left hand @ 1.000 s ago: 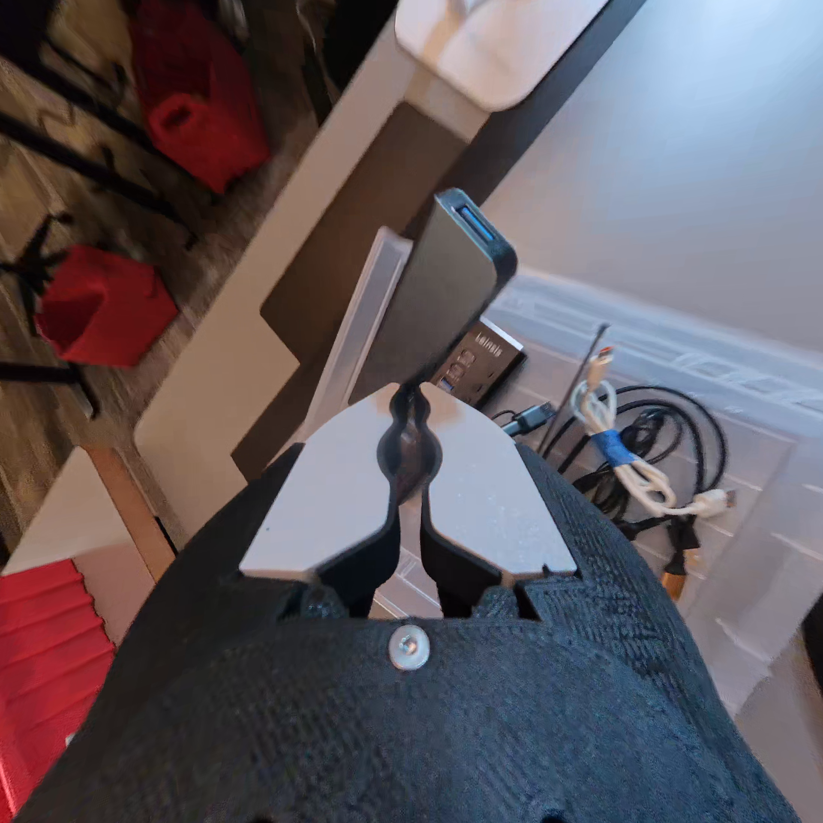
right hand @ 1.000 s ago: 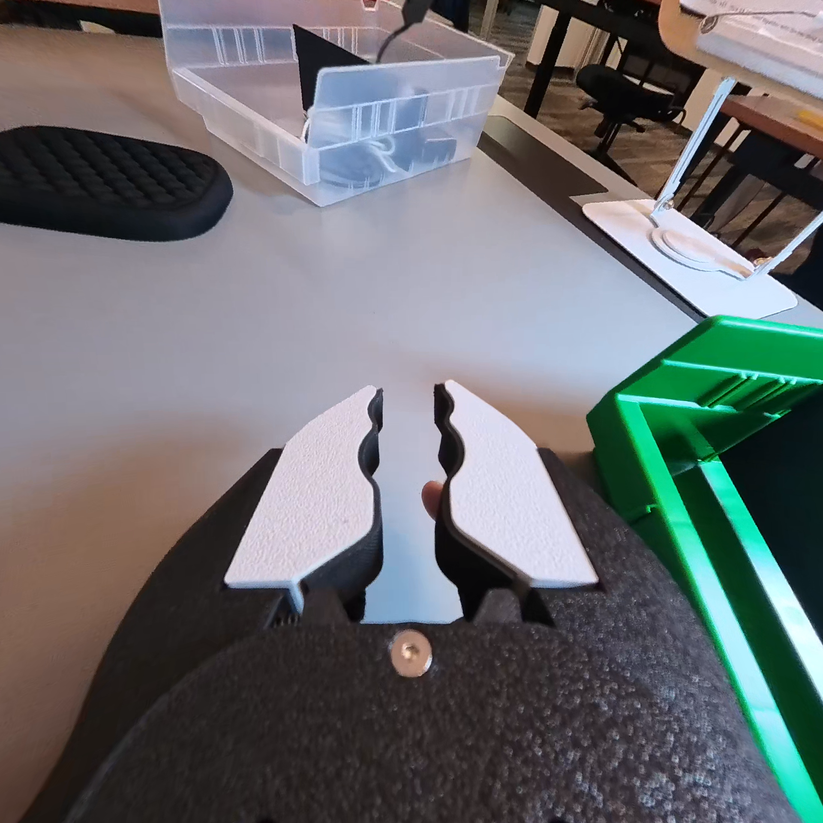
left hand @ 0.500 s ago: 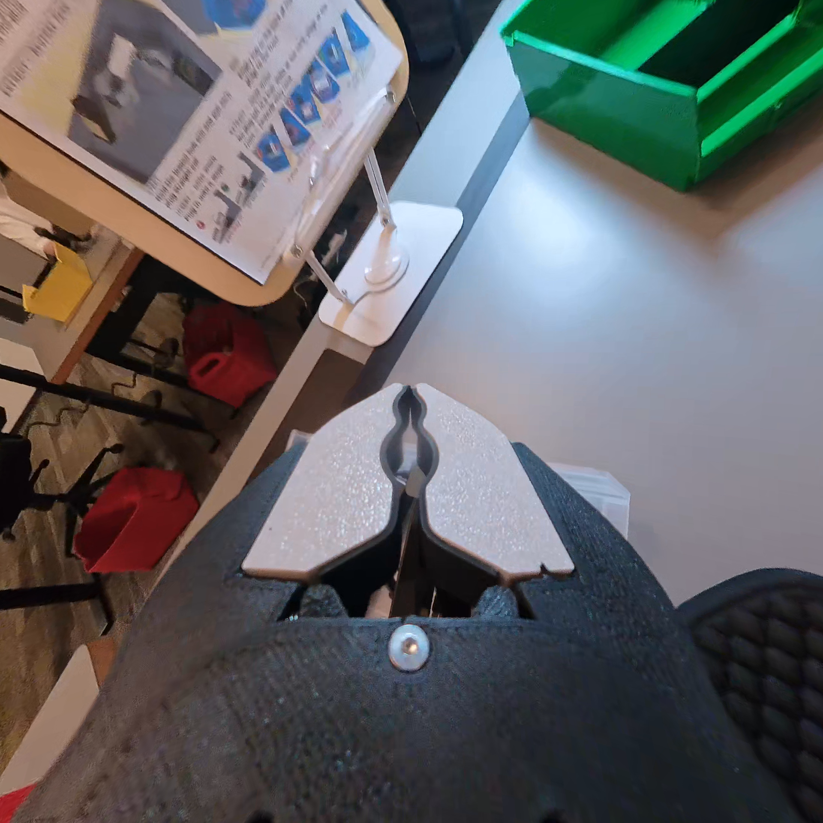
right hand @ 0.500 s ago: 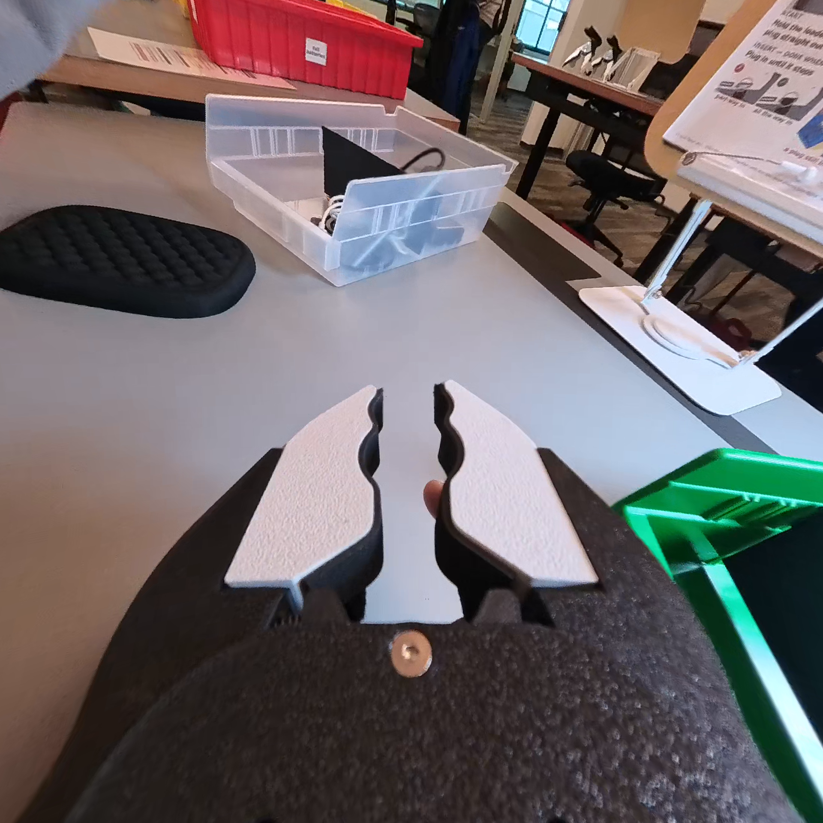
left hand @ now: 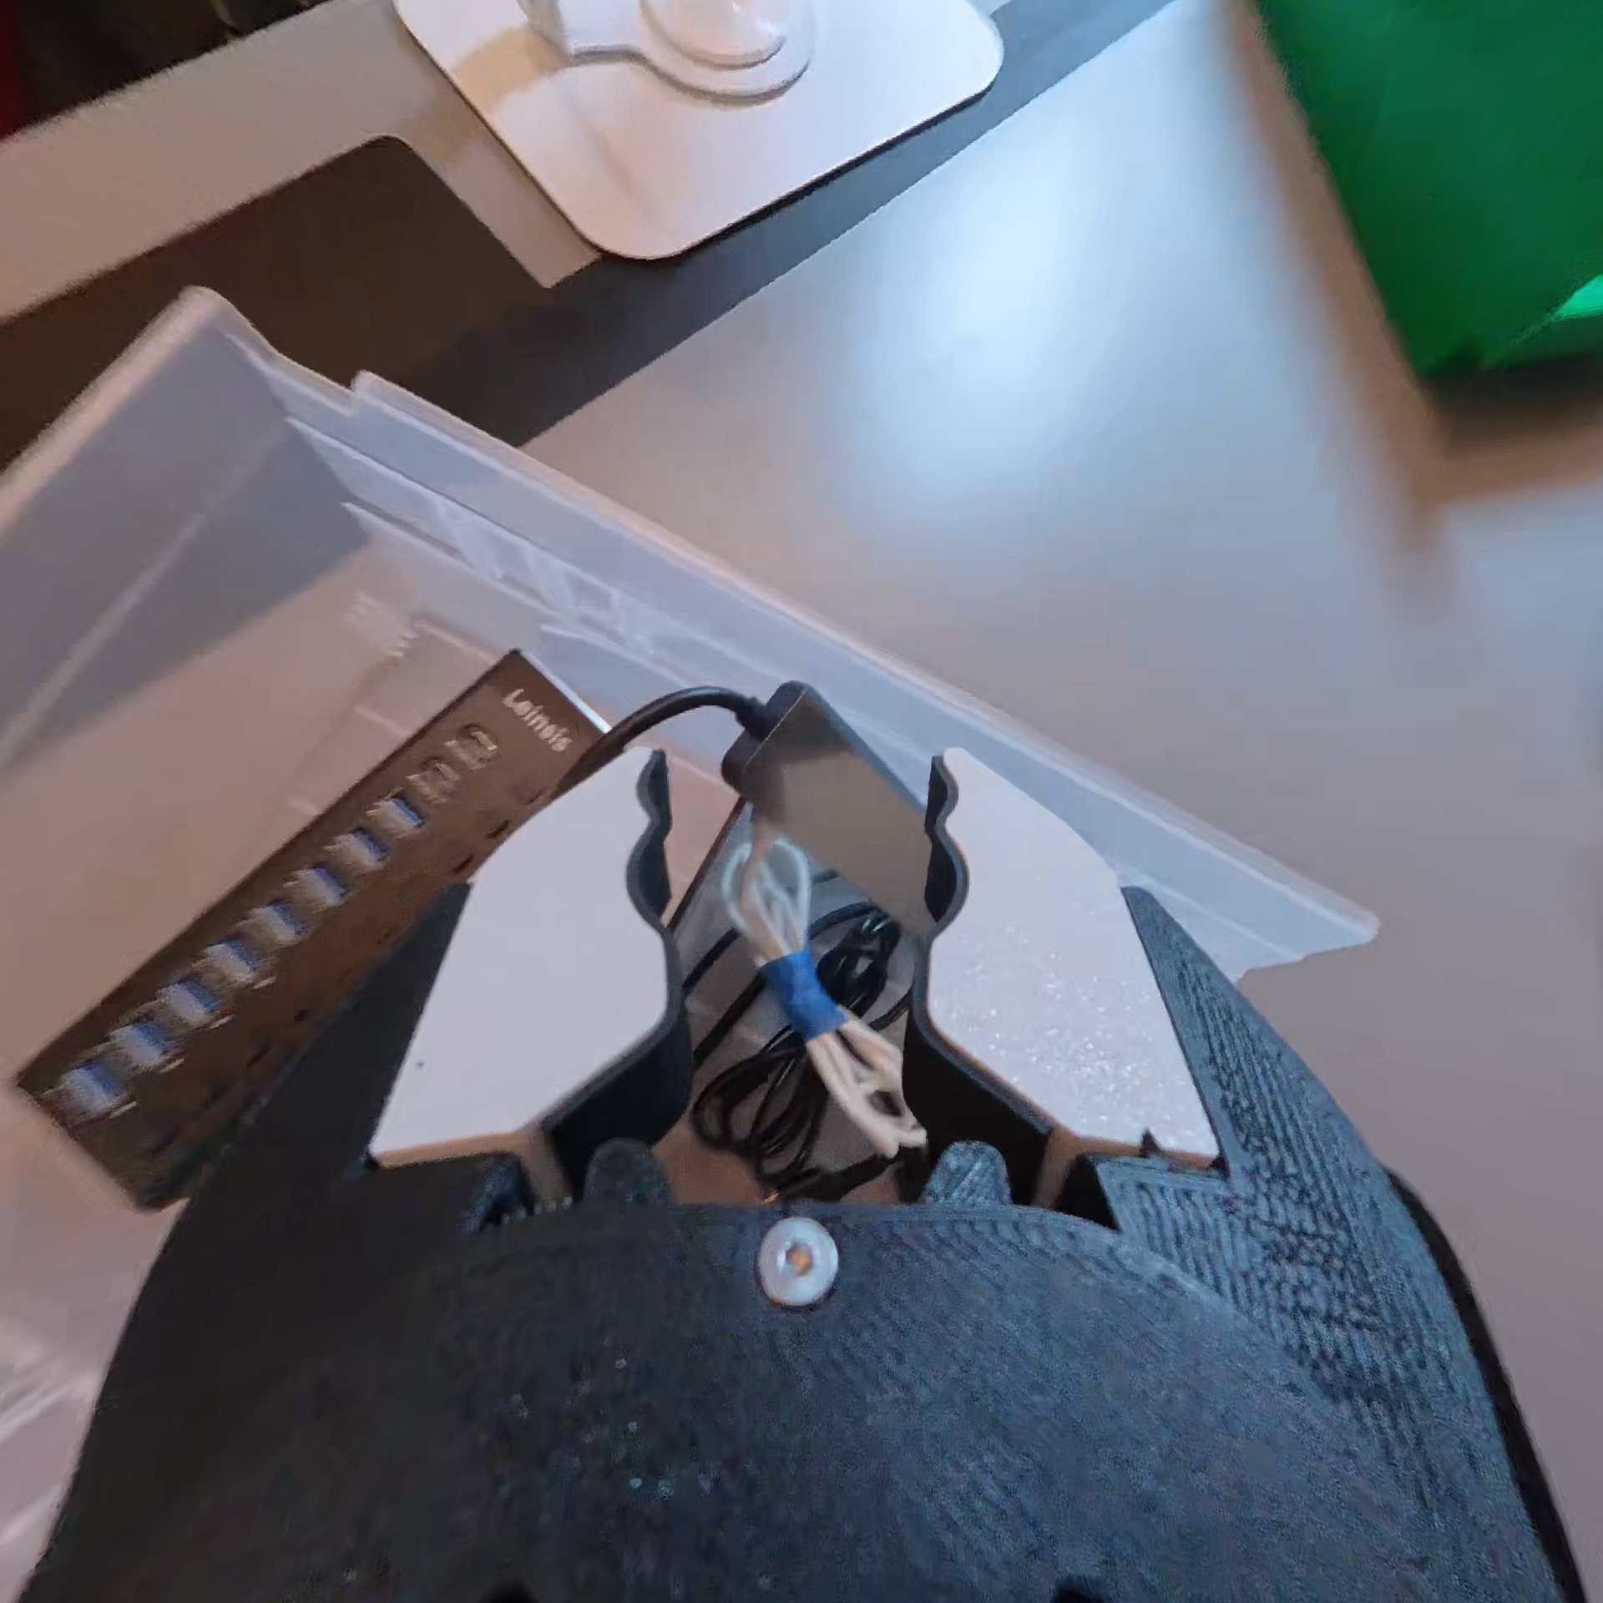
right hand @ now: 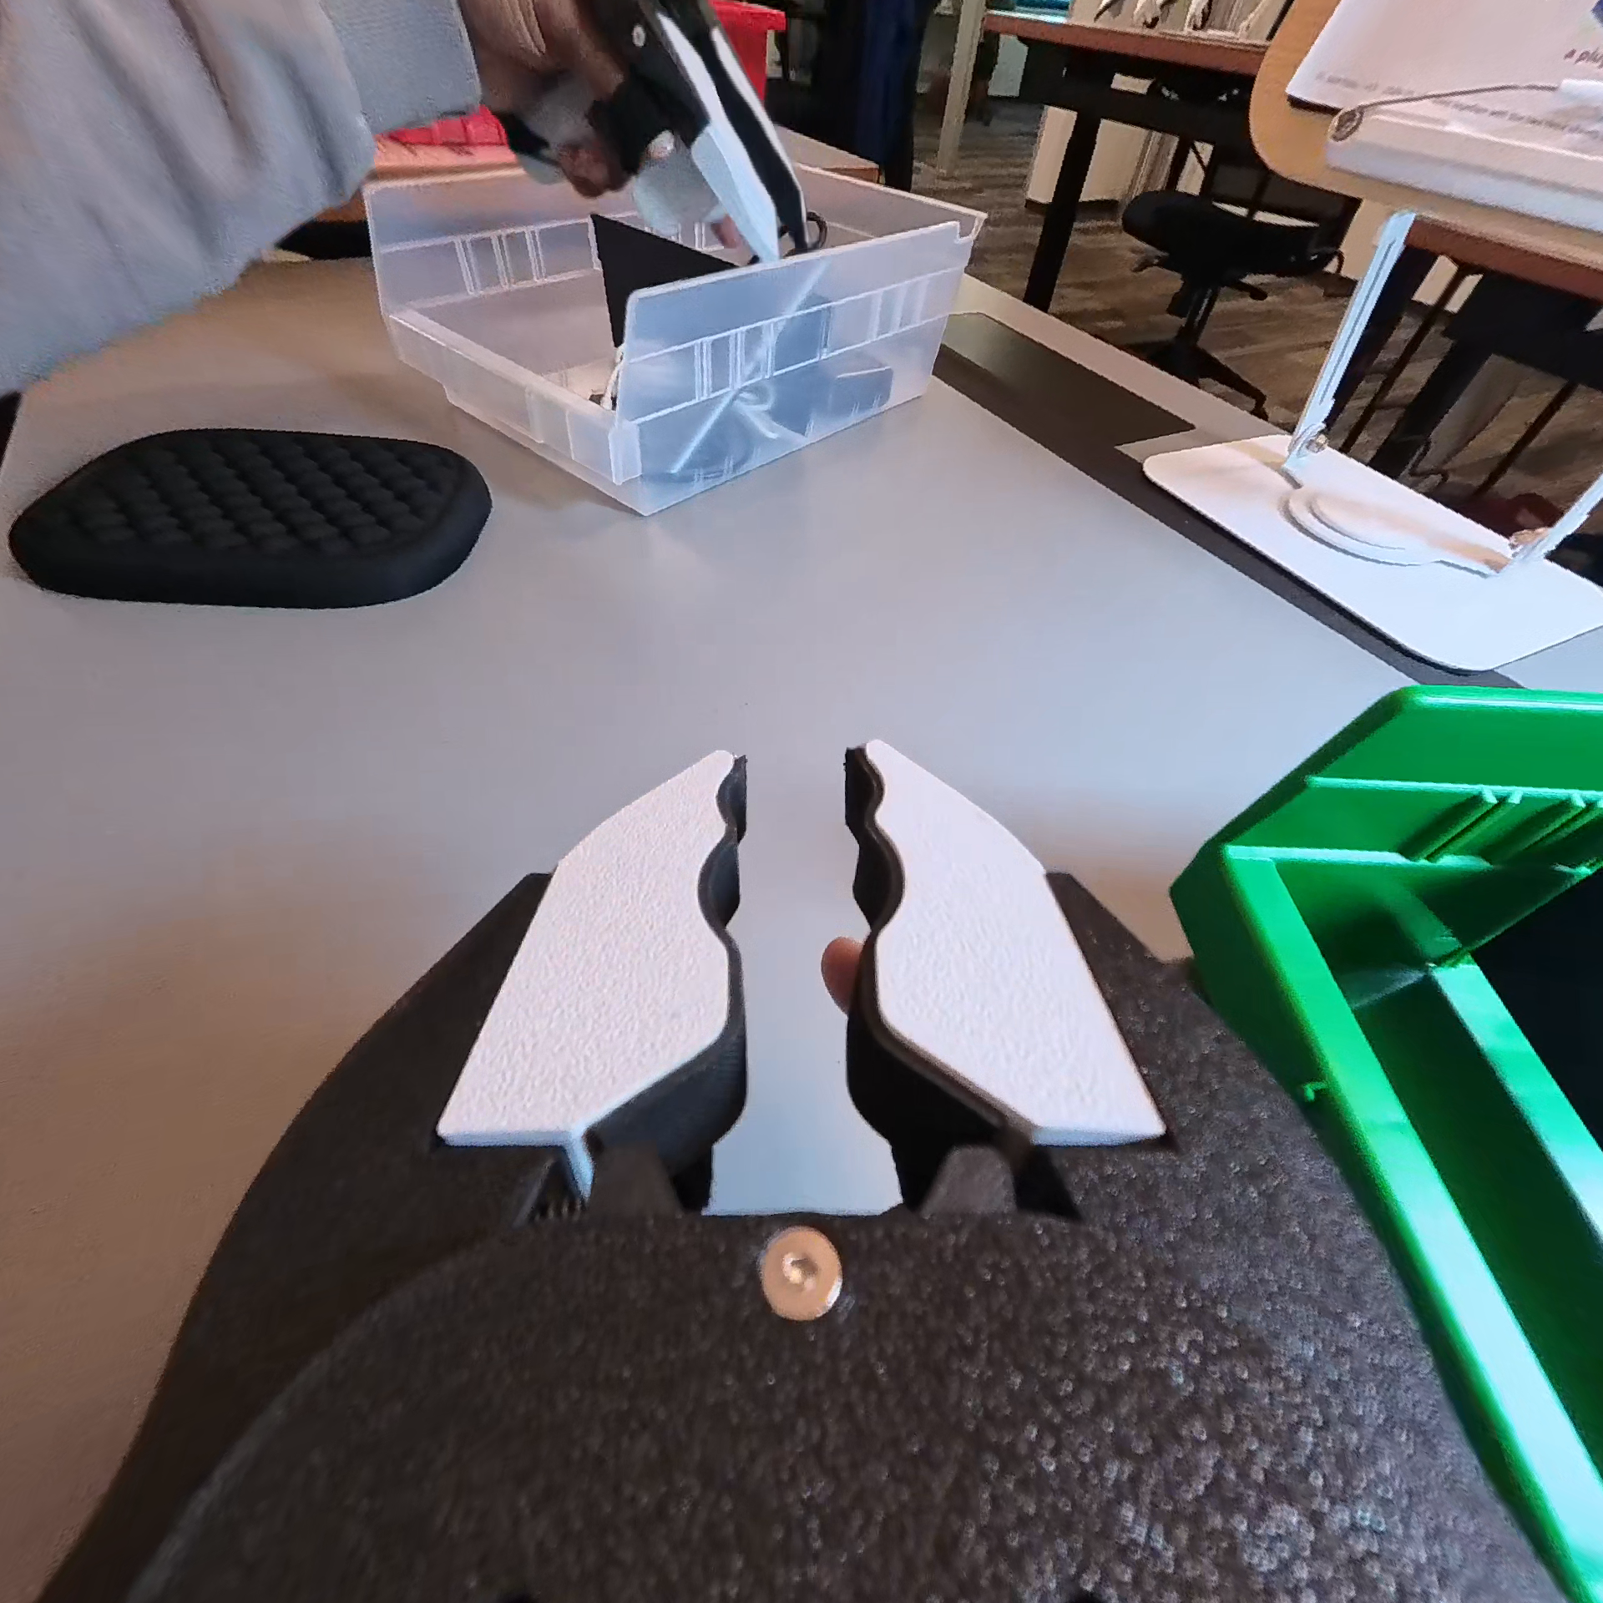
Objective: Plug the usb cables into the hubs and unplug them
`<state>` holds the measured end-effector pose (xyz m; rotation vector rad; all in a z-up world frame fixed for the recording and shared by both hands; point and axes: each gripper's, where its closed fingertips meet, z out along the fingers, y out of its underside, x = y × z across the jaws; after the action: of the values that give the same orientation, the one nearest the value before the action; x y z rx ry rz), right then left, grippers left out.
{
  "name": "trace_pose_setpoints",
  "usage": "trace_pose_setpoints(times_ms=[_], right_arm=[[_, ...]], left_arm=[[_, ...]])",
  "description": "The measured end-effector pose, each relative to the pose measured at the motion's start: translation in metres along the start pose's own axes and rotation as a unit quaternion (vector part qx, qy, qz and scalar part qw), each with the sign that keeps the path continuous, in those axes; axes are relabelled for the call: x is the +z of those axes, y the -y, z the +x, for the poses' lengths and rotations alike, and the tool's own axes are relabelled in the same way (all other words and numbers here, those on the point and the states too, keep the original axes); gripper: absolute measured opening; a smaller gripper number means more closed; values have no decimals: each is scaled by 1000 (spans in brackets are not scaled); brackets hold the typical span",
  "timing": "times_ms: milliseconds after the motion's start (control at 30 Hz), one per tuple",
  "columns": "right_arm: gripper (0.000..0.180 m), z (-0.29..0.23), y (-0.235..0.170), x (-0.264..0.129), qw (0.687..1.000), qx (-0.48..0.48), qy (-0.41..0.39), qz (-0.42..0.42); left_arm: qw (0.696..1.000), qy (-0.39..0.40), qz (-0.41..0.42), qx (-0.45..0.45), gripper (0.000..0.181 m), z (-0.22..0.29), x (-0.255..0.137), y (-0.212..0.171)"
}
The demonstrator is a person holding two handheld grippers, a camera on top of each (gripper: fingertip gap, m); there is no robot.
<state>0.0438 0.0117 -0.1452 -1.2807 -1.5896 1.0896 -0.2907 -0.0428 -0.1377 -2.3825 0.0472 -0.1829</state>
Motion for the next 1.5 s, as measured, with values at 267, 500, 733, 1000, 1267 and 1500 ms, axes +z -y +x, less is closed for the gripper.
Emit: trace_pose_setpoints(times_ms=[267, 500, 733, 1000, 1267, 1500], right_arm=[[22, -5, -14, 4, 999, -13, 9, -33], [22, -8, -10, 5, 999, -18, 13, -26], [24, -17, 32, 1, 997, -61, 23, 34], [48, -35, 95, 15, 993, -41, 70, 82], [11, -36, 65, 1, 944, 223, 226, 84], [10, -18, 104, -42, 872, 325, 318, 183]], left_arm=[[994, 10, 49, 97, 23, -1, 4, 8], [983, 33, 120, 138, 14, 34, -58, 50], [938, 5, 262, 227, 13, 135, -130, 113], [898, -206, 257, 290, 13, 293, -60, 105], [892, -204, 266, 302, 23, 302, -8, 95], [814, 77, 329, 472, 22, 276, -15, 93]])
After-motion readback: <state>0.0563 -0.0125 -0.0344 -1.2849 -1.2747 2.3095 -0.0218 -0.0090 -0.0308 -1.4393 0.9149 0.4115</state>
